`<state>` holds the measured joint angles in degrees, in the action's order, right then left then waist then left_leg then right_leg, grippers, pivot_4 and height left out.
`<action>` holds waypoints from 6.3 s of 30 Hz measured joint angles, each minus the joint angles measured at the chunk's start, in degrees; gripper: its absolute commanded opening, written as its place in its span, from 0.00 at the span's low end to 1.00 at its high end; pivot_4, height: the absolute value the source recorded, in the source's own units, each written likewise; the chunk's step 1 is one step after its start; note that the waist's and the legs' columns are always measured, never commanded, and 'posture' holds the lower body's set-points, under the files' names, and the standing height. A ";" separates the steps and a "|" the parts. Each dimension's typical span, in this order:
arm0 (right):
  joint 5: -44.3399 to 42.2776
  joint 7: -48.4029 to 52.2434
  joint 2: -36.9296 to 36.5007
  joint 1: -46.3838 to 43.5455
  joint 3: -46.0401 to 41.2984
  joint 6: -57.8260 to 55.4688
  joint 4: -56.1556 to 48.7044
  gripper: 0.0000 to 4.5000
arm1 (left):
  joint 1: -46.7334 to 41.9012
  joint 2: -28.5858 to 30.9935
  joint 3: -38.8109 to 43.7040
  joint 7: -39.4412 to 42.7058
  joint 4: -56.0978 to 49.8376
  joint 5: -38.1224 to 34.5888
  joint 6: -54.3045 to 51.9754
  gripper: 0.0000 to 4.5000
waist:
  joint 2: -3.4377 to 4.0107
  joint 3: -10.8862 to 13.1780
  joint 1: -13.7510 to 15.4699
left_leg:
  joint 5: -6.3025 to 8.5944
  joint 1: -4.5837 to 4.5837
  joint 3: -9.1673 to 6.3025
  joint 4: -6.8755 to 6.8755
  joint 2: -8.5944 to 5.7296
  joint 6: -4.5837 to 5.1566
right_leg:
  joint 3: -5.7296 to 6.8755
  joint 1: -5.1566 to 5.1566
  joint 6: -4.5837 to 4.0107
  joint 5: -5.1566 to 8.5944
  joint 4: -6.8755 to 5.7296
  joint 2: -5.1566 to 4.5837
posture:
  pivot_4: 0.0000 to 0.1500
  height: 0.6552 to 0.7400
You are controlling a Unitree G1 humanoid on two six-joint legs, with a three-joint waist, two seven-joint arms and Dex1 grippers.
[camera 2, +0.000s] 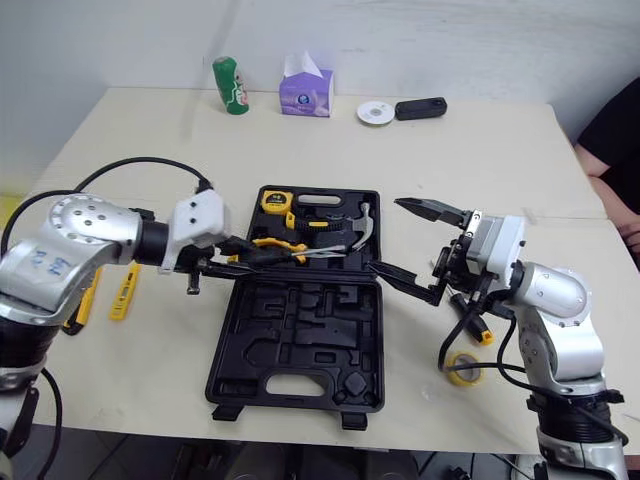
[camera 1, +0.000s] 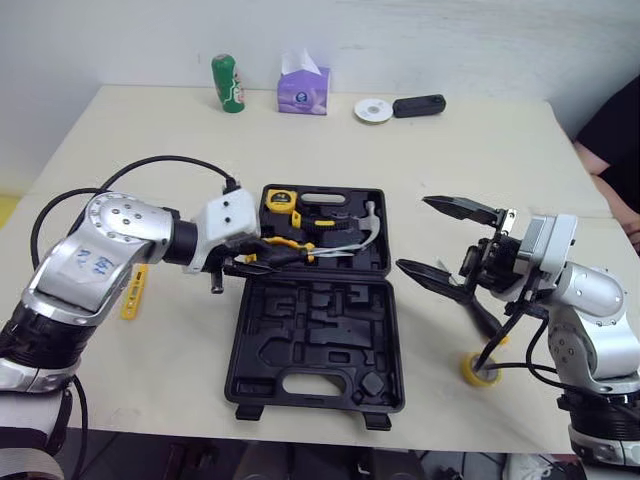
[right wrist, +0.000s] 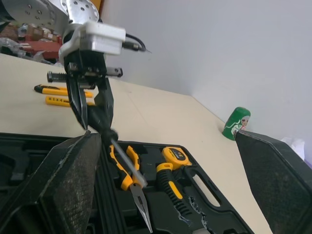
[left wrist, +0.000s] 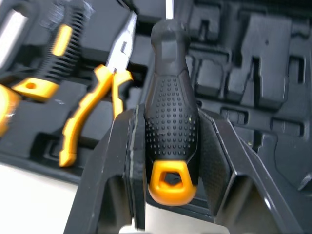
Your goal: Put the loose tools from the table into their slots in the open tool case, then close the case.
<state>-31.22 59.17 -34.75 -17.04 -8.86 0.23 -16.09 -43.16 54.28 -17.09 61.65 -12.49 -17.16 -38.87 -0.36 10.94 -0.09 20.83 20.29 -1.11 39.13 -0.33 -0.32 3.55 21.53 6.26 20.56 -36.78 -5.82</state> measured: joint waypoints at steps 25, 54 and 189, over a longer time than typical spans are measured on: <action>0.88 5.91 -3.11 15.93 -4.27 7.53 2.18 1.00 | -3.77 -4.07 -9.72 7.43 3.84 16.64 8.32 0.24 | -0.02 0.01 0.18 | -0.03 0.00 0.01 0.05 -0.02 0.07 | -0.05 -0.04 0.03 -0.02 -0.03 0.00 | 1.00 1.00; 0.27 10.22 -1.70 15.45 -5.01 14.71 9.55 1.00 | -2.38 -8.18 -8.40 5.12 4.97 20.12 9.01 0.74 | -0.02 0.01 0.60 | -0.04 0.00 0.00 0.12 -0.02 0.08 | -0.06 -0.05 0.05 -0.04 -0.07 -0.01 | 1.00 1.00; 2.75 -13.85 -1.24 38.10 -38.87 29.42 37.12 1.00 | 44.15 3.89 65.93 -13.74 66.85 -5.25 45.88 0.99 | 0.61 -0.08 -0.74 | 0.14 -1.21 0.17 -1.19 0.02 0.02 | -0.04 -0.94 -0.06 -0.10 1.11 -0.71 | 1.00 1.00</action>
<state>-28.47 45.31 -35.99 21.06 -47.73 29.65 21.03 0.99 58.16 48.85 47.90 54.36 -22.41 7.01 0.25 10.86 -0.83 20.98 19.08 -0.93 37.93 -0.32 -0.30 3.51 20.59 6.20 20.46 -35.67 -6.53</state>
